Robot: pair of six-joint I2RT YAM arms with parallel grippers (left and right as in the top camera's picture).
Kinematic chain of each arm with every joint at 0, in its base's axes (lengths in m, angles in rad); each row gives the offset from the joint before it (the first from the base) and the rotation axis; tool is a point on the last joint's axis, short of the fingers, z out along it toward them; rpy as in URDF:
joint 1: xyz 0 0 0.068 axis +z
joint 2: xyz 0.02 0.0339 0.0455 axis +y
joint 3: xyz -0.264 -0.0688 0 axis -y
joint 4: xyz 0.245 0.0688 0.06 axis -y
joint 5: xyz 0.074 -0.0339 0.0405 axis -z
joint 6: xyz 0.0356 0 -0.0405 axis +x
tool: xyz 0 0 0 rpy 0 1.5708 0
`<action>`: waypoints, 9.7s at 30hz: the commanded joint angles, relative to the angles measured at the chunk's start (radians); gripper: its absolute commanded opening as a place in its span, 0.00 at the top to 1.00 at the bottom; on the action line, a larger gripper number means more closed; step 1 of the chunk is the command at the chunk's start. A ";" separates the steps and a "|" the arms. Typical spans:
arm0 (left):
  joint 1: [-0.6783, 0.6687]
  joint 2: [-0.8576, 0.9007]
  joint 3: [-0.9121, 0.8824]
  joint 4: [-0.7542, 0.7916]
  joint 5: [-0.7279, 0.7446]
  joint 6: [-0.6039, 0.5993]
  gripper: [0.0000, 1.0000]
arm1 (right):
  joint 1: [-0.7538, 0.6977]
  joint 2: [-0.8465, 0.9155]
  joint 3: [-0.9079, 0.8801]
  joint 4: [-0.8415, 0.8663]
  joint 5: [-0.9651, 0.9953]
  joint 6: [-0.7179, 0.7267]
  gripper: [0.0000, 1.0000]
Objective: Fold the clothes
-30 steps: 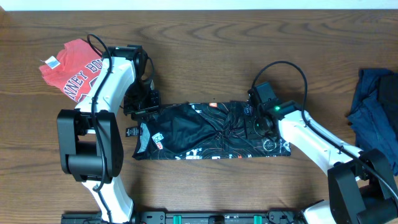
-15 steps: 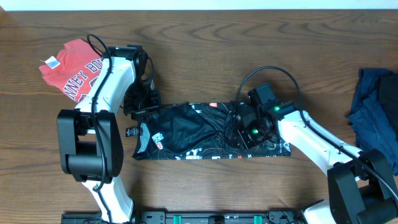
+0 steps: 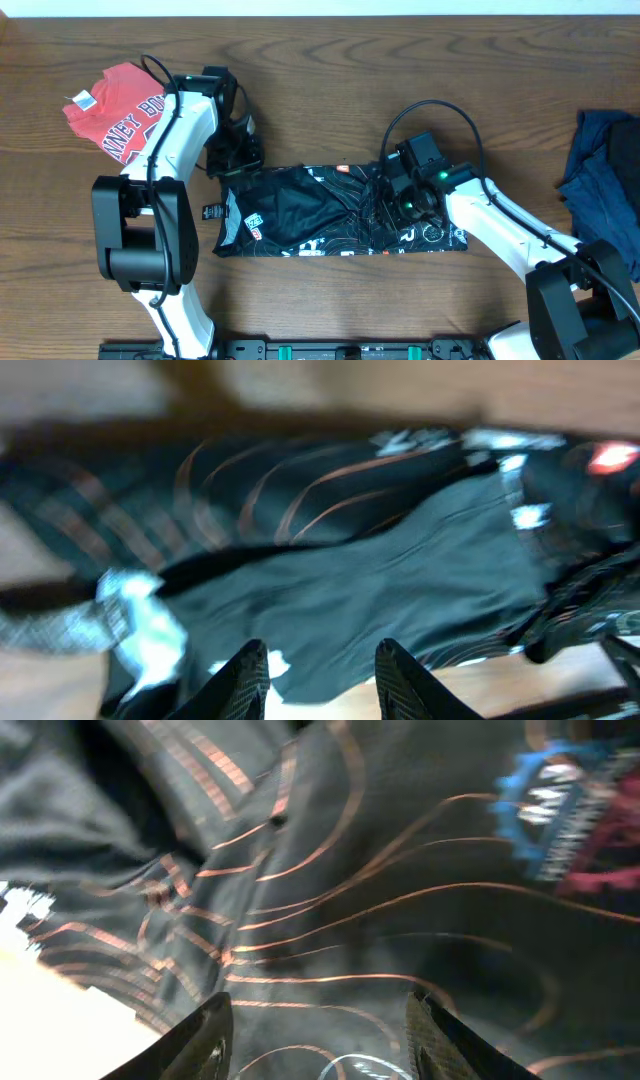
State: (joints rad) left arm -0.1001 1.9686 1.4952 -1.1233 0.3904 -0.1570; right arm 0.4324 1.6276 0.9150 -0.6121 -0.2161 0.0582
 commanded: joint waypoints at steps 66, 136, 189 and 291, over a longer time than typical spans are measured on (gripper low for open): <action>-0.238 0.089 -0.006 0.274 -0.130 -0.299 0.72 | -0.107 -0.100 0.124 -0.132 0.138 0.144 0.46; -0.351 0.045 -0.008 0.141 -0.066 -0.160 0.94 | -0.107 -0.100 0.124 -0.147 0.138 0.144 0.46; 0.115 -0.171 -0.410 0.296 -0.096 0.160 0.15 | -0.107 -0.100 0.124 -0.167 0.167 0.143 0.45; -0.150 -0.174 -0.030 -0.023 0.034 0.005 0.94 | -0.308 -0.100 0.120 -0.218 0.227 0.135 0.40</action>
State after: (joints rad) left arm -0.1616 1.7916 1.4490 -1.1427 0.4191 -0.1146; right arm 0.1326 1.5452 1.0206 -0.8242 0.0010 0.2073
